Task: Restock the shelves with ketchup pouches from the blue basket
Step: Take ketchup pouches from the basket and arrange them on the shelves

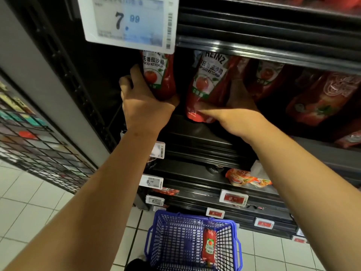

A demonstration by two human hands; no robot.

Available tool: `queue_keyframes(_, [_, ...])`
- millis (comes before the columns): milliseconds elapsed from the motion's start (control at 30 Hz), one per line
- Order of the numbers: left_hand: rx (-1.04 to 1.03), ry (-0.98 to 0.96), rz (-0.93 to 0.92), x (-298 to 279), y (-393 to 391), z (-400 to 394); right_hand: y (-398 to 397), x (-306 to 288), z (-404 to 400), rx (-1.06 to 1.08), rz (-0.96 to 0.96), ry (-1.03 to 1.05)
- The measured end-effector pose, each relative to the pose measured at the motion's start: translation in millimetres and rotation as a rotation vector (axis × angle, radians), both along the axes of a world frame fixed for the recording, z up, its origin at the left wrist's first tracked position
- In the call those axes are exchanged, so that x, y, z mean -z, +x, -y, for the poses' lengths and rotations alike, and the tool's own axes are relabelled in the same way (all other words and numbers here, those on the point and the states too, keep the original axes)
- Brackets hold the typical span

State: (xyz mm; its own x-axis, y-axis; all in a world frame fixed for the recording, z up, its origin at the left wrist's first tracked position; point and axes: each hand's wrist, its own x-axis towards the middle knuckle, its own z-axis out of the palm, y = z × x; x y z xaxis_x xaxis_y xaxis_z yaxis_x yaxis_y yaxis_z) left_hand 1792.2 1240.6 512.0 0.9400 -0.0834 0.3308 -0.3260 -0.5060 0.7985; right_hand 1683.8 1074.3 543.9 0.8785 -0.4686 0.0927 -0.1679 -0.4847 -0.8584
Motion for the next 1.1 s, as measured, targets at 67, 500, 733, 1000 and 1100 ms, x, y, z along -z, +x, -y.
queue_keyframes(67, [0.008, -0.019, 0.013, 1.6, -3.0, -2.8, -9.2, 8.6, -0.3, 0.041, -0.003, -0.058])
queue_keyframes(500, [-0.049, 0.098, 0.058, -1.1, 4.5, 4.4, 44.5, 9.7, -1.7, 0.090, 0.023, -0.324])
queue_keyframes(733, [-0.021, 0.018, 0.019, 1.4, -5.6, -1.2, 45.8, 22.1, -16.7, 0.164, -0.001, -0.266])
queue_keyframes(1000, [-0.029, 0.015, 0.019, 0.6, -5.8, -4.2, 38.5, 16.8, -25.5, 0.188, -0.043, -0.282])
queue_keyframes(1100, [-0.017, 0.017, 0.014, 0.4, -7.0, -5.6, 28.5, 16.3, -28.2, 0.206, -0.057, -0.285])
